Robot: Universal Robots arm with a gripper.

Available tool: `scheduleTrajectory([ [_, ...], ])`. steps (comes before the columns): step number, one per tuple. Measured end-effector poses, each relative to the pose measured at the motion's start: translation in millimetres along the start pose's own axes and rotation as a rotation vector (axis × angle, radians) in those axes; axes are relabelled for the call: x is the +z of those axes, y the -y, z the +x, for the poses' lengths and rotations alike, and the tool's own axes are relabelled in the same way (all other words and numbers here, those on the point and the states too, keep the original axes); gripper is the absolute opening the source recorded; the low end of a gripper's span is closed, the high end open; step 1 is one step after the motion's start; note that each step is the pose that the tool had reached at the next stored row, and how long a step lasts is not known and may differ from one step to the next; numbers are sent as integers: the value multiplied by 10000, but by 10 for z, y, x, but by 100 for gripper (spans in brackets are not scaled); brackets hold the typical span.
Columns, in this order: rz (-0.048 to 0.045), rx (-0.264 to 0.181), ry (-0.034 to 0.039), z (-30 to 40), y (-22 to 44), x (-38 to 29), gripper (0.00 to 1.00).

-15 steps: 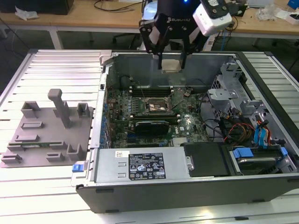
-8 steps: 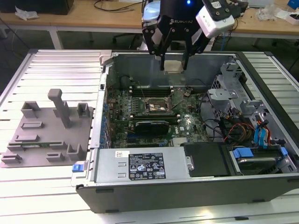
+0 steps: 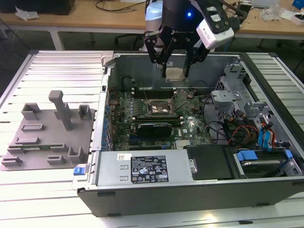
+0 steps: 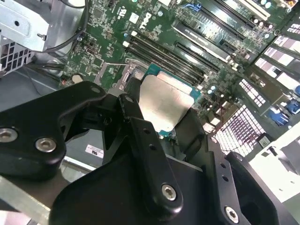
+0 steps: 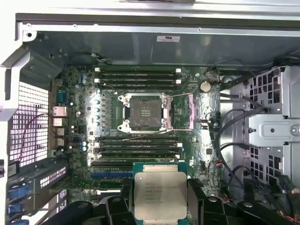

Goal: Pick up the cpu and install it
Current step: 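Pick up the cpu and move it towards the insertion slot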

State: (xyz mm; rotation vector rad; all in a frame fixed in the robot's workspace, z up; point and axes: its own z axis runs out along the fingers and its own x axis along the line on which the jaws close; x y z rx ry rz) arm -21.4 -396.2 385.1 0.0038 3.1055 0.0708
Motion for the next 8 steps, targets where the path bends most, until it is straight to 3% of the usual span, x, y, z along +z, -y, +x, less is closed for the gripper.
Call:
scheduleTrajectory([
  [4, 0, 0, 0, 5, 7, 142, 55],
  [8, 1, 0, -1, 8, 10, 223, 55],
])
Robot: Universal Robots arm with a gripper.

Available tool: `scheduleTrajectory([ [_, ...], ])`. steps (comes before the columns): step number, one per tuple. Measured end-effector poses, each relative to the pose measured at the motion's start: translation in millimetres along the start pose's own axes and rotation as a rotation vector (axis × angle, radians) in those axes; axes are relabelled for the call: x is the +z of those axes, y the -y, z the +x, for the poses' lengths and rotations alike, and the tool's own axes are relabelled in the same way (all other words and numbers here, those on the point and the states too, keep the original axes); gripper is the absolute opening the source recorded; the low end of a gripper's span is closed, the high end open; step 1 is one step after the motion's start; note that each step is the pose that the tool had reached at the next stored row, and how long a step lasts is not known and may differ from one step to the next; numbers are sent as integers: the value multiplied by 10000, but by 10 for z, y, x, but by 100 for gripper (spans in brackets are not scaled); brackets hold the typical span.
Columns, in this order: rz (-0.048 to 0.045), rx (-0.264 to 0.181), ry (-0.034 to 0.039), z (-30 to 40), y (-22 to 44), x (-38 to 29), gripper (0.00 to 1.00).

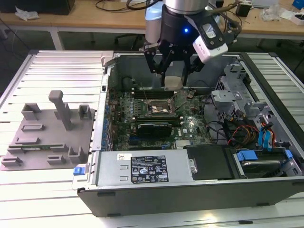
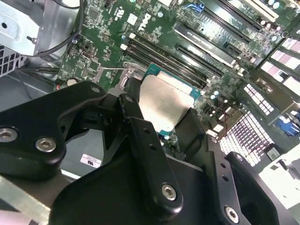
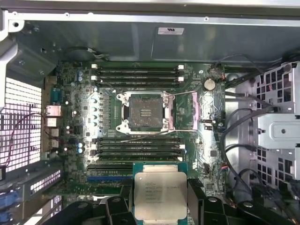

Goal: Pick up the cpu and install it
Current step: 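Pick up the cpu and move it towards the insertion slot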

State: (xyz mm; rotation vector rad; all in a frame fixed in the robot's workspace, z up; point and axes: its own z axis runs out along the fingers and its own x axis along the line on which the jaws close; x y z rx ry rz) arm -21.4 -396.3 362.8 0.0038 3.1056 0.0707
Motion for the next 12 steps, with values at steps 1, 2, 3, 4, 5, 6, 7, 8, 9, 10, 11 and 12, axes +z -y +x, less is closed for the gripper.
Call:
scheduleTrajectory([
  [1, -1, 0, 1, 1, 1, 25, 55],
  [2, -2, 0, 1, 1, 2, 43, 55],
  [3, -1, 0, 0, 2, 3, 64, 55],
  [4, -1, 1, 1, 3, 3, 83, 55],
  [5, 0, 0, 1, 4, 5, 114, 55],
  [6, 0, 0, 1, 5, 7, 148, 55],
  [7, -1, 0, 1, 6, 8, 184, 55],
  [8, 0, 0, 1, 7, 9, 213, 55],
  [9, -1, 0, 1, 9, 11, 244, 55],
  [10, -1, 0, 1, 9, 12, 262, 55],
  [11, 0, 0, 1, 10, 13, 279, 55],
  [12, 0, 0, 1, 11, 14, 304, 55],
])
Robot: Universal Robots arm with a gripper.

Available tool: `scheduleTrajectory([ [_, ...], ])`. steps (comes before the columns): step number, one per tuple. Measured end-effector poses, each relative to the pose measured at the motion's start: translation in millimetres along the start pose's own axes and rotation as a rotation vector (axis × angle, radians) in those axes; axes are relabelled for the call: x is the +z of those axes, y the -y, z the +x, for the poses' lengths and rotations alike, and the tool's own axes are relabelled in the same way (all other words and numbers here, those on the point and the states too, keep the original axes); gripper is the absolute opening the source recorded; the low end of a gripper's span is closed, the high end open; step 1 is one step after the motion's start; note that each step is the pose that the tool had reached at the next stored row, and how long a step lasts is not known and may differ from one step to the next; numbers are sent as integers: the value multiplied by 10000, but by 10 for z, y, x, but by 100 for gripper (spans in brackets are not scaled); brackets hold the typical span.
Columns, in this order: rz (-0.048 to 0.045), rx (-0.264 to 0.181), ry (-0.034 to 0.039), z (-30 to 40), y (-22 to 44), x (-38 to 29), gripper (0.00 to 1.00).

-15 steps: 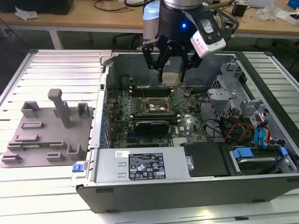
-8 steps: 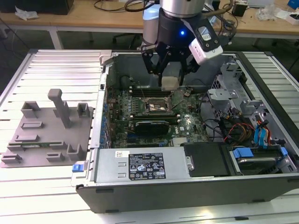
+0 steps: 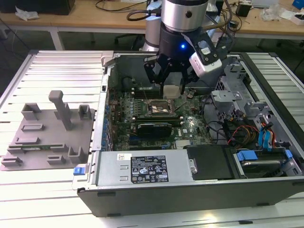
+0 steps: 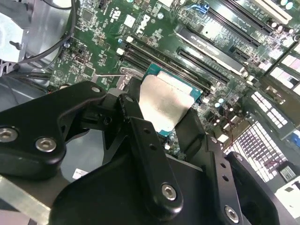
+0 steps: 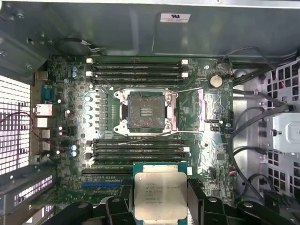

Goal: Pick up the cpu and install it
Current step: 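Pick up the cpu and move it towards the insertion slot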

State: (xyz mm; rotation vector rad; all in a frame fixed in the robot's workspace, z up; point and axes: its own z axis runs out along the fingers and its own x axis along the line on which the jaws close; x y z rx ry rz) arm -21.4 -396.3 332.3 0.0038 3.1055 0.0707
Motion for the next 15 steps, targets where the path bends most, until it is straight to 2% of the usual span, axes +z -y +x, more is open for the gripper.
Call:
scheduleTrajectory([
  [3, 1, 2, 0, 3, -12, 62, 55],
  [6, 1, 0, 0, 5, -61, 123, 55],
  [10, -7, 1, 0, 9, -148, 195, 55],
  [13, -83, 3, 0, 28, -226, 239, 55],
  [15, -95, 4, 0, 41, -281, 257, 55],
])
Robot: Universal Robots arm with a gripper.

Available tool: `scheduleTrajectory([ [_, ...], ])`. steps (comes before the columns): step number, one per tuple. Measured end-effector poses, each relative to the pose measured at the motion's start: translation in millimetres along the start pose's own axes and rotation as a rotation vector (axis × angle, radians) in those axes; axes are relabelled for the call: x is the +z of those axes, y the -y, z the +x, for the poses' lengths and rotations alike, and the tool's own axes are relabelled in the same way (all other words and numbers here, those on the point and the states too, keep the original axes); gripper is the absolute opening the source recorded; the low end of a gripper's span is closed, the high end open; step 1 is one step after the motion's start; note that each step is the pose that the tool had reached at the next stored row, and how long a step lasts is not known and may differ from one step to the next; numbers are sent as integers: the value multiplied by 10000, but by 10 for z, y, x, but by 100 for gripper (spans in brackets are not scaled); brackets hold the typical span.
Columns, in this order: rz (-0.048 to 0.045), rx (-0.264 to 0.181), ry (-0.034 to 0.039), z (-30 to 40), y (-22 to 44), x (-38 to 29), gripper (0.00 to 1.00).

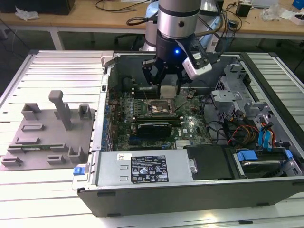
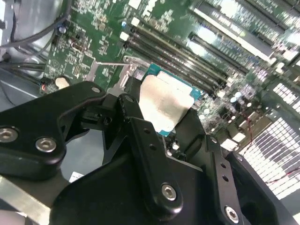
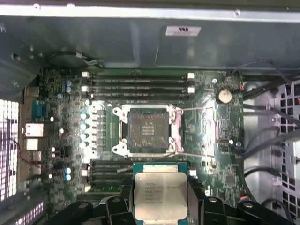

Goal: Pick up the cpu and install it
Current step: 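Pick up the cpu and move it towards the insertion slot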

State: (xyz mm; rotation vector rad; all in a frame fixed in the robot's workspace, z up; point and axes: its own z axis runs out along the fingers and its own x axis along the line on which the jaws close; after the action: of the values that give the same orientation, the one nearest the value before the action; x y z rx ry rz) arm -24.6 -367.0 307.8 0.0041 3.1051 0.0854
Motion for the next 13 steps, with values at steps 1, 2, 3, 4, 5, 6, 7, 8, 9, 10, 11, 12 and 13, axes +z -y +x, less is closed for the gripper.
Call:
scheduleTrajectory([
  [1, 0, 0, 0, 6, -26, 8, 55],
  [2, 0, 0, 0, 13, -55, 18, 55],
  [3, 1, 0, 0, 19, -78, 26, 55],
  [4, -1, 0, 0, 36, -127, 48, 55],
  [5, -1, 0, 1, 45, -146, 57, 55],
  [6, 0, 0, 0, 58, -170, 68, 55],
  [7, 1, 2, -1, 73, -203, 83, 55],
  [8, 0, 0, 0, 82, -230, 101, 55],
  [9, 0, -1, 1, 86, -247, 115, 55],
  [10, 2, 1, -1, 93, -297, 155, 55],
  [11, 6, -1, -1, 94, -315, 169, 55],
  [12, 16, -1, 0, 94, -324, 177, 55],
  [13, 17, 0, 0, 94, -332, 188, 55],
])
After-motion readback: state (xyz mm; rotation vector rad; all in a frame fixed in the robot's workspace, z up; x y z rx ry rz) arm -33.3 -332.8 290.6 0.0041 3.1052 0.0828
